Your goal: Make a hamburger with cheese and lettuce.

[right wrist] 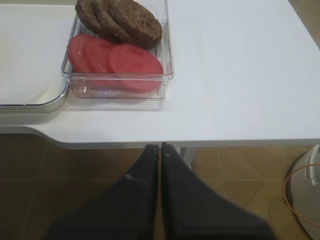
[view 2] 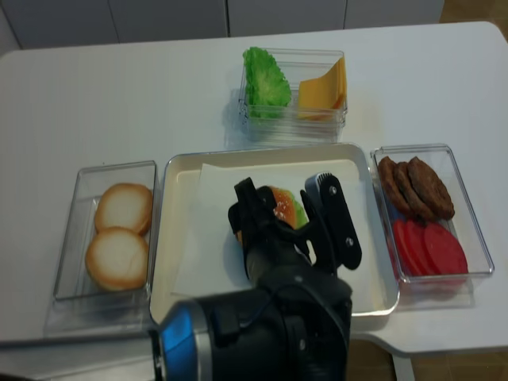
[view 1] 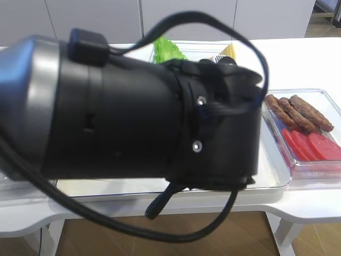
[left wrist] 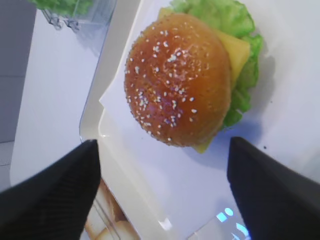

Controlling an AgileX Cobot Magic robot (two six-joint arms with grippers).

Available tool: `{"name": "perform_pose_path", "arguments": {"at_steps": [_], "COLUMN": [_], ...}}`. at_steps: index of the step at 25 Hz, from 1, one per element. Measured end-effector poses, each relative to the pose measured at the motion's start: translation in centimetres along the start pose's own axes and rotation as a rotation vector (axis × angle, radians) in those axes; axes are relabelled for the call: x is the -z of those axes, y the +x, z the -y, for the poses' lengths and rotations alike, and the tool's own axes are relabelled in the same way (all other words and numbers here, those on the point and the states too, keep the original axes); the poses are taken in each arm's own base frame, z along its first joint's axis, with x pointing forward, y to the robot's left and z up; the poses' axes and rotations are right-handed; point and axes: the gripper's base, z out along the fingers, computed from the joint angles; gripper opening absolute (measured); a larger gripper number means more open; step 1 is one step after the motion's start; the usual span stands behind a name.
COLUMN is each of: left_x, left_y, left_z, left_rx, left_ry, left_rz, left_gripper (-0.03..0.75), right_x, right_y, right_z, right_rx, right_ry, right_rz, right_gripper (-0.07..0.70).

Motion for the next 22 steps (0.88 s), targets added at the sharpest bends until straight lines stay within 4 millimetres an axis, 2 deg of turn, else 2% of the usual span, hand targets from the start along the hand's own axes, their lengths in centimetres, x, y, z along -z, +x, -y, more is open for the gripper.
{"name": "perform_pose_path", "arguments": {"at_steps": [4,12,15,22], "left_x": [0.4,0.0,-0.6,-4.0], "left_y": [0.2,1.9,2.8,5.0], "left_z": [-1.3,-5.9,-7.5,-10.8], "left_rx": [0.050,0.173,0.219,0.334], "left_ry": [0.045,0.111,0.137,0.236], "left_rz": [-0.019,-0.094,-0.141,-0.262], "left_gripper": [0.587,0.587,0.587,0.587], "right_x": [0.0,0.0,0.0,0.0], "right_y": [0.0,0.0,0.0,0.0], "right_z": [0.0,0.0,0.0,0.0], "right_rx": [0.000,0.000,0.000,0.000], "right_ry": [0.000,0.000,0.000,0.000], "right_rz": [0.000,0.000,0.000,0.000], "right_gripper": [0.084,0.084,0.084,0.084]}}
